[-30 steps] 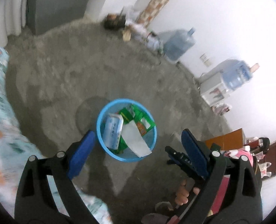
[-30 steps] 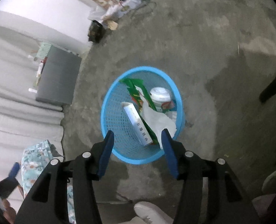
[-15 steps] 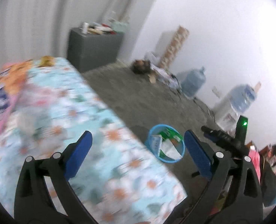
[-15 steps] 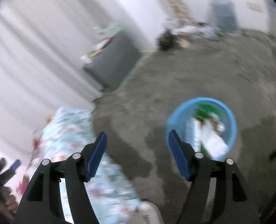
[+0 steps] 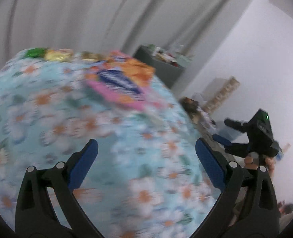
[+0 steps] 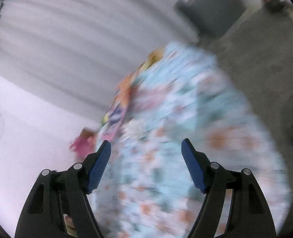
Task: Collect trash
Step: 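Swing both tools back toward the bed, then grasp the pink snack packet with the right tool and lift it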
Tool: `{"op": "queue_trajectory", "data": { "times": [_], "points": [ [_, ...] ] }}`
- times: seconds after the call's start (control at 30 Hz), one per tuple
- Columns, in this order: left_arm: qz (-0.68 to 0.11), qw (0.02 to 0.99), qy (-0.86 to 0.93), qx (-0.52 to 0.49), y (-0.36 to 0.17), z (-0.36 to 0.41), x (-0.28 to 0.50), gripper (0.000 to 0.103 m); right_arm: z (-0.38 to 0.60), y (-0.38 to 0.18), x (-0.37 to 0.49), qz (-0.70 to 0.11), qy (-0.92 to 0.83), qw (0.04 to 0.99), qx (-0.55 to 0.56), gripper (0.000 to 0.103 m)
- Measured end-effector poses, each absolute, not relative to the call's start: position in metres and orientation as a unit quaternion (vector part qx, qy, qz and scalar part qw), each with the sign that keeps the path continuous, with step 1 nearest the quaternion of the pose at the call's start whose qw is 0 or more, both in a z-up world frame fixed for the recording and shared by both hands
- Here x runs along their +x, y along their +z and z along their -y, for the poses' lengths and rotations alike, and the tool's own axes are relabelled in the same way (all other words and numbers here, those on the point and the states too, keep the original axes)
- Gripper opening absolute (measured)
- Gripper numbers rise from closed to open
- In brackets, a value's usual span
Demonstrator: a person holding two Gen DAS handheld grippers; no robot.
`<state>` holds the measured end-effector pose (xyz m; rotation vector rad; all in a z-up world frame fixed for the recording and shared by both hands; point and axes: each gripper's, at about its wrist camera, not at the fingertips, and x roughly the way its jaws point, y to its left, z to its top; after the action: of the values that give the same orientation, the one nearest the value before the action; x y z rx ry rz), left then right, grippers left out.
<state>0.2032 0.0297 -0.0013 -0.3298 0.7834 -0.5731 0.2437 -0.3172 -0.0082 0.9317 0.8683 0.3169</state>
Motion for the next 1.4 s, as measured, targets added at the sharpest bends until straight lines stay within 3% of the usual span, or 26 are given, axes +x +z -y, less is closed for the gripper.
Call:
{"op": "queue_trajectory", "data": {
  "times": [0.3,0.43,0.5,0.57,0.63,0.97,1.17,1.4],
  "points": [
    [-0.368,0.892,-0.215,-0.147,-0.010,-0.072,0.214,0.094,0.252,-0.042,0.365,-0.437,0.135,0.766,0.452,0.069],
    [-0.363,0.894,-0.211,-0.154,-0.010,-0.079,0.222,0.094,0.243,-0.059,0.395,-0.460,0.121,0.750,0.460,0.049],
    [-0.362,0.895,-0.209,-0.155,-0.010,-0.080,0.223,0.094,0.238,-0.058,0.403,-0.457,0.129,0.752,0.456,0.033],
    [-0.362,0.895,-0.208,-0.157,-0.011,-0.082,0.224,0.094,0.238,-0.058,0.401,-0.449,0.140,0.750,0.465,0.010],
    [-0.363,0.894,-0.208,-0.160,-0.012,-0.083,0.224,0.094,0.242,-0.054,0.393,-0.435,0.156,0.748,0.477,0.005],
    [-0.366,0.891,-0.222,-0.151,-0.011,-0.078,0.222,0.094,0.299,-0.027,0.282,-0.385,0.218,0.739,0.509,0.004],
    [-0.381,0.878,-0.246,-0.151,-0.009,-0.058,0.234,0.094,0.337,-0.057,0.180,-0.368,0.215,0.707,0.564,0.004],
    [-0.444,0.832,-0.258,-0.208,-0.029,-0.026,0.290,0.094,0.338,-0.092,0.120,-0.389,0.171,0.697,0.578,0.004]
  ]
}}
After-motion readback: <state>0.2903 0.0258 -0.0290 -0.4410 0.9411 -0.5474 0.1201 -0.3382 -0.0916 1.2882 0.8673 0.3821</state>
